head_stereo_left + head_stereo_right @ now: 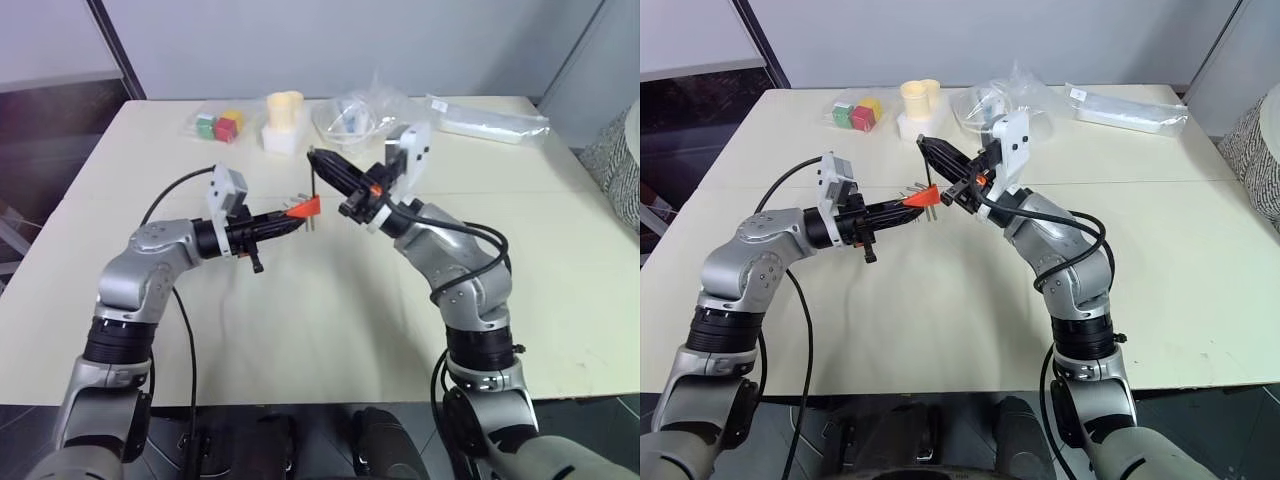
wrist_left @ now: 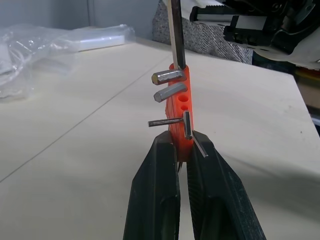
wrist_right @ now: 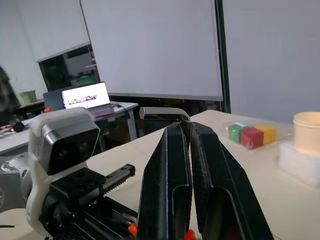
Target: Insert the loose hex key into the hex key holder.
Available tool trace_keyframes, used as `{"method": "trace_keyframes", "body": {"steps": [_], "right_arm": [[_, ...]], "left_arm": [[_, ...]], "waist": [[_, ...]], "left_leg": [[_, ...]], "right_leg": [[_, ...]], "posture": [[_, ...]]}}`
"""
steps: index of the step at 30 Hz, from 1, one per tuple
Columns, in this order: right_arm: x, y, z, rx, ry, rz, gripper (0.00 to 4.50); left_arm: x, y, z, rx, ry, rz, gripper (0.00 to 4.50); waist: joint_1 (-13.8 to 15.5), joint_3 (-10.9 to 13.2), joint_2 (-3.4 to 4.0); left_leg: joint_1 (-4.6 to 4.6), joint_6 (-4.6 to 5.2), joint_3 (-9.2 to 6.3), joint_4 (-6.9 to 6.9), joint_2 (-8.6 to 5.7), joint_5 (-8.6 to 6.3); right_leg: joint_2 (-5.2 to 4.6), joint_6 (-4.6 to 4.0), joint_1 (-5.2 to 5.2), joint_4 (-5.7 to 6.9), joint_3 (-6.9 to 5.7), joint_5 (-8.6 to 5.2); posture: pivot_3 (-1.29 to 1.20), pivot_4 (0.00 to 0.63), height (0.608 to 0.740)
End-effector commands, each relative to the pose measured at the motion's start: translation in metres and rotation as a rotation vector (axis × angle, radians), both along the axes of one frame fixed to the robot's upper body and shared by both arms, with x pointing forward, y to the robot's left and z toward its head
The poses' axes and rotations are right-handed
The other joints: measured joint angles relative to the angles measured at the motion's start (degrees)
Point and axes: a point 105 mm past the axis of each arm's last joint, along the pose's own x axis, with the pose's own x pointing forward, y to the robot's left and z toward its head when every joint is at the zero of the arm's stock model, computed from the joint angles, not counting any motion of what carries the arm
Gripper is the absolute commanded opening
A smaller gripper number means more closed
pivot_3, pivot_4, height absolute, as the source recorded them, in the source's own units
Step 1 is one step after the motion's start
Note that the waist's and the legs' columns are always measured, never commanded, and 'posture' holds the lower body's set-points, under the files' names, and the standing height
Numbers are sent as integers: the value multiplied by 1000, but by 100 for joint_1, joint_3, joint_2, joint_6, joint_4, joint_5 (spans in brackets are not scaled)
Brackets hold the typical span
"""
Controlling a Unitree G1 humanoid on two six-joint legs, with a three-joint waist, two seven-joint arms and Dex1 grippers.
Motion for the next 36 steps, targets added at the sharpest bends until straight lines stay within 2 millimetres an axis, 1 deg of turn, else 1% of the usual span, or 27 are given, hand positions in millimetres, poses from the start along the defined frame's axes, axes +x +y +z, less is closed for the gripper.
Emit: {"method": "trace_keyframes", "body": {"steps": [1, 12, 18, 27, 31, 32, 36], "right_arm": [[-3, -4, 15, 20, -55, -6, 22], [0, -7, 12, -1, -54, -18, 22], [-3, -4, -5, -73, -38, -9, 22], [-11, 2, -19, -174, -76, 18, 22], [-12, 2, -23, -191, -73, 18, 1334], [-12, 2, -24, -194, -74, 19, 1985], [-14, 1, -25, -206, -71, 34, 3942]], "left_arm": [[-2, 2, 21, -35, -65, -1, 0], [-2, 2, 22, -38, -67, -2, 0], [0, 2, 26, -53, -68, 4, 0], [1, 3, 26, -58, -61, 7, 0], [1, 3, 27, -60, -61, 8, 0], [1, 3, 27, -60, -60, 9, 0], [1, 3, 25, -57, -57, 9, 0]], "waist": [[0, 0, 0], [1, 0, 0], [2, 0, 0], [5, 0, -1], [4, 0, -1], [4, 0, -1], [9, 0, -1]], "left_leg": [[0, 0, 0, 0, 0, 0], [0, 0, 0, 0, 0, 0], [0, 0, 0, 0, 0, 0], [0, 0, 0, 0, 0, 0], [0, 0, 0, 1, 0, 0], [0, 0, 0, 1, 0, 0], [0, 0, 0, 1, 1, 0]], "right_leg": [[0, 0, 0, 0, 0, 0], [0, 0, 0, 0, 0, 0], [0, 0, 1, -2, 0, 0], [1, 0, 1, -3, 0, 0], [1, 0, 1, -3, -1, 0], [1, 0, 1, -3, -1, 0], [1, 0, 1, -3, -1, 0]], "posture": [[0, 150, 740], [0, 150, 740], [0, 150, 740], [0, 150, 740], [0, 150, 740], [0, 150, 740], [0, 150, 740]]}}
